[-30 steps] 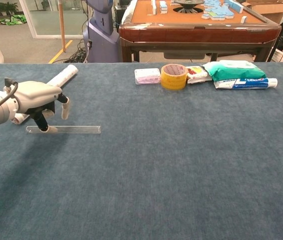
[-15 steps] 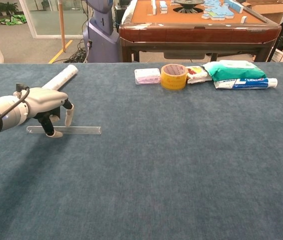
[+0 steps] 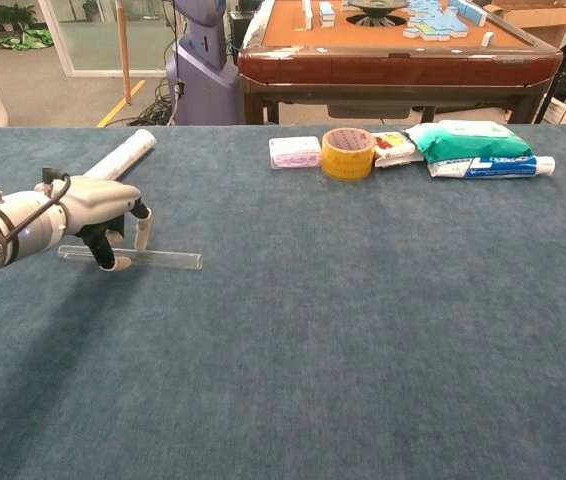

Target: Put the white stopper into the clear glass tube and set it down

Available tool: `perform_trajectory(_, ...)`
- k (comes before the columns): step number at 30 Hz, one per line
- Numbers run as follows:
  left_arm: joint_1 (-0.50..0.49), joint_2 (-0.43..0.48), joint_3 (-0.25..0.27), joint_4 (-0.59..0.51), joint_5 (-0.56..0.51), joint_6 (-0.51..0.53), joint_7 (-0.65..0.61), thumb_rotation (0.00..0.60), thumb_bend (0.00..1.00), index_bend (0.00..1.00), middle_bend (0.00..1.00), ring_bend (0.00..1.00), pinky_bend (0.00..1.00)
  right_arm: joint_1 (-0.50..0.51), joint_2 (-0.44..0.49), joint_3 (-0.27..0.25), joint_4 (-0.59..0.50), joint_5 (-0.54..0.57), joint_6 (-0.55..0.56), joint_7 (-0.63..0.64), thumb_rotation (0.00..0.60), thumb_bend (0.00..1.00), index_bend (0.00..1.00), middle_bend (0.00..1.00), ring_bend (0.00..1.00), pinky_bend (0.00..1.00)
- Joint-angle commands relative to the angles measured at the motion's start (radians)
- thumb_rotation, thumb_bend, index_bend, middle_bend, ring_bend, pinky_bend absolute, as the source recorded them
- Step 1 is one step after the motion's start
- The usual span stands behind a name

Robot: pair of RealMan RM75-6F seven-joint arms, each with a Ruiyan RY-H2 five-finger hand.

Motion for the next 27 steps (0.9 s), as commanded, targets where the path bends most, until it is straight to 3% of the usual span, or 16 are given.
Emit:
perform_trajectory(1,-0.002,0.003,0.005,0.000,-0.007,0.000,0.005,0.600,0.36,0.49,0.94,0.94,0.96,0.000,0.000,0.000,0.000,-0.002,-0.001,0.003,0.600,0.34,0.56,0.88,0.91,0.84)
perform_trajectory(23,-0.013,0.000,0.038,0.012,-0.026,-0.004,0.017,0.600,0.35,0.50,0.95,0.94,0.96,-0.006,0.000,-0.003,0.001,-0.006,0.000,0.011,0.600,0.34,0.56,0.88,0.91,0.84)
perform_trajectory(27,-0.009,0.005,0.040,0.003,-0.012,0.011,0.010,0.600,0.35,0.54,0.96,0.95,0.97,-0.008,0.000,-0.002,0.002,-0.007,0.002,0.017,0.600,0.34,0.56,0.88,0.91,0.84)
